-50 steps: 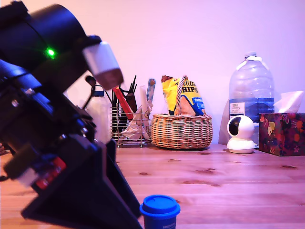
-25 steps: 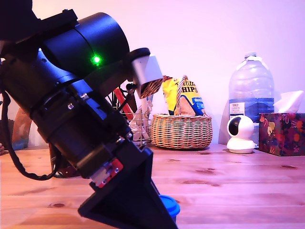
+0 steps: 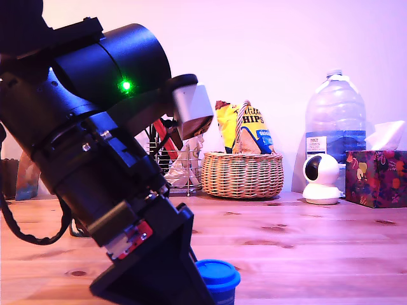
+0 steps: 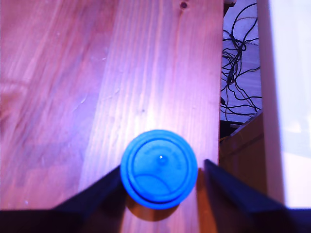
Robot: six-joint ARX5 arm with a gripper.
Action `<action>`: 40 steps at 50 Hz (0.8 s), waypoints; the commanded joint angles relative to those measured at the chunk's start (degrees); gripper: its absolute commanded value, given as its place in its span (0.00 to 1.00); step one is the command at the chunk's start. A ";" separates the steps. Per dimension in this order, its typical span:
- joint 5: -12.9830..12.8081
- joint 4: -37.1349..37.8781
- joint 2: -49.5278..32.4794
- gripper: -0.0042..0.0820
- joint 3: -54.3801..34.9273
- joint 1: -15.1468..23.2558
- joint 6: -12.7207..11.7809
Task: Pick up the coffee capsules from the table one by one and drop them inside the nearest coffee cup
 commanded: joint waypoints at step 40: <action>0.00 0.39 -5.81 0.33 0.28 -0.79 -2.03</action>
